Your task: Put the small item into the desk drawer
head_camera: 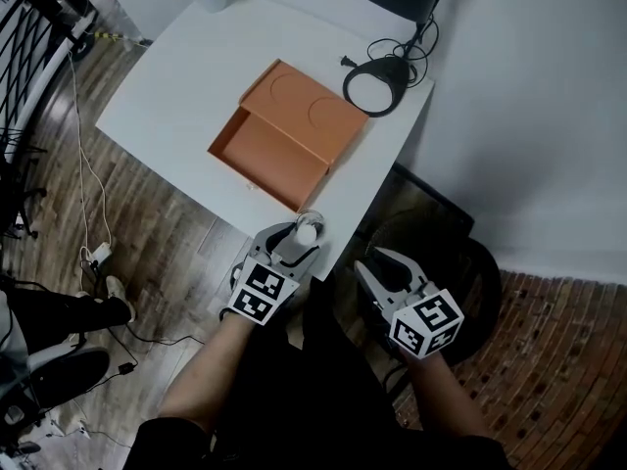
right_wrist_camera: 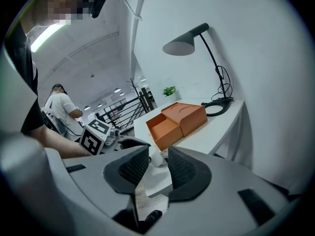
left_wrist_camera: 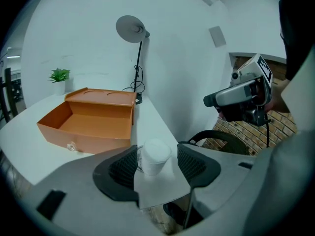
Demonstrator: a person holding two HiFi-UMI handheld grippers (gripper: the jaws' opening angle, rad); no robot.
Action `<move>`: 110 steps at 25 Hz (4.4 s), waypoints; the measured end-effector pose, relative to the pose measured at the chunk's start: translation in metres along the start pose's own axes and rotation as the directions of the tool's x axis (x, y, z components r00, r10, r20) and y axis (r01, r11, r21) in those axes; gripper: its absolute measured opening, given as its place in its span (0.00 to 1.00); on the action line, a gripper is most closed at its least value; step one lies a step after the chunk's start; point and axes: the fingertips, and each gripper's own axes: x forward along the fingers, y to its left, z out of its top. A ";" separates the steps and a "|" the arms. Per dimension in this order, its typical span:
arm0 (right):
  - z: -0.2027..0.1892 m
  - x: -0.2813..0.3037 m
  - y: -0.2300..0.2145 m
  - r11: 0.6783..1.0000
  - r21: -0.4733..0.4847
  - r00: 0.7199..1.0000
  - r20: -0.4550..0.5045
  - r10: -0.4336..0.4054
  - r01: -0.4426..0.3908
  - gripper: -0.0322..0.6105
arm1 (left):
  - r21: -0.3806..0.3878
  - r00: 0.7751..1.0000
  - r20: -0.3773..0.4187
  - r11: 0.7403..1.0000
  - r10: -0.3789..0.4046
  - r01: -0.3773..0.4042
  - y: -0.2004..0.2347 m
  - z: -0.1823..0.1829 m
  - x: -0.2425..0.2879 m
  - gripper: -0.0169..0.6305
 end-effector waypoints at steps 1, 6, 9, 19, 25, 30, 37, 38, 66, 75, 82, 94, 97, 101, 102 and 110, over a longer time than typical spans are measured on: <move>-0.002 -0.001 -0.002 1.000 0.006 1.000 0.002 -0.003 0.003 0.24 | 0.009 1.000 -0.011 1.000 0.001 -0.001 0.000 -0.002 0.003 0.39; -0.008 -0.002 -0.009 1.000 0.025 1.000 0.004 -0.007 0.007 0.23 | 0.008 0.999 -0.047 1.000 0.023 -0.023 0.003 -0.006 0.013 0.39; -0.006 -0.005 -0.012 1.000 0.029 1.000 0.009 -0.005 0.004 0.23 | 0.004 0.998 -0.052 0.999 0.037 -0.037 0.003 -0.006 0.017 0.39; 0.016 -0.018 -0.021 1.000 0.000 0.999 0.044 -0.011 0.011 0.23 | 0.021 0.998 -0.051 0.999 0.041 -0.040 -0.002 0.004 0.019 0.31; 0.038 -0.037 -0.027 1.000 -0.018 0.996 0.089 -0.017 0.018 0.22 | 0.043 0.998 -0.030 0.997 0.063 -0.062 -0.010 0.033 0.001 0.31; 0.047 -0.053 -0.029 0.999 -0.040 0.993 0.113 -0.020 0.025 0.21 | 0.055 0.995 0.009 0.993 0.099 -0.100 -0.013 0.063 -0.021 0.31; 0.061 -0.050 -0.008 0.995 -0.100 0.994 0.111 0.024 -0.013 0.21 | 0.003 0.983 0.079 0.986 0.168 -0.168 0.006 0.099 -0.065 0.31; 0.065 -0.049 -0.005 0.994 -0.107 0.993 0.114 0.027 -0.015 0.21 | -0.006 0.981 0.083 0.985 0.174 -0.175 0.010 0.100 -0.071 0.31; 0.174 0.089 0.127 0.974 -0.061 0.945 0.260 -0.197 0.220 0.13 | 0.099 0.993 0.119 0.995 -0.016 0.004 0.188 0.121 -0.217 0.31; 0.177 0.087 0.087 0.974 -0.019 0.942 0.261 -0.212 0.225 0.12 | 0.078 0.995 0.096 0.997 -0.033 0.026 0.192 0.134 -0.179 0.31; 0.166 0.081 0.023 0.971 0.048 0.946 0.222 -0.237 0.232 0.12 | 0.065 0.996 0.067 0.997 -0.051 0.047 0.187 0.155 -0.124 0.31; 0.141 0.090 -0.013 0.988 0.029 0.978 0.142 -0.154 0.151 0.12 | 0.047 0.999 0.010 0.998 -0.037 0.037 0.167 0.143 -0.048 0.31; 0.137 0.088 -0.016 0.986 0.040 0.977 0.136 -0.163 0.159 0.12 | 0.048 0.999 -0.005 0.998 -0.047 0.047 0.163 0.134 -0.034 0.31; 0.131 0.084 -0.019 0.980 0.068 0.972 0.133 -0.193 0.186 0.12 | 0.063 0.996 -0.034 0.994 -0.088 0.090 0.156 0.121 -0.020 0.31; 0.128 0.084 -0.020 0.979 0.074 0.972 0.126 -0.200 0.192 0.12 | 0.066 0.994 -0.040 0.993 -0.098 0.100 0.155 0.118 -0.017 0.31; 0.101 0.087 -0.027 0.966 0.120 0.969 0.073 -0.237 0.227 0.12 | 0.084 0.980 -0.097 0.979 -0.177 0.185 0.150 0.096 0.013 0.31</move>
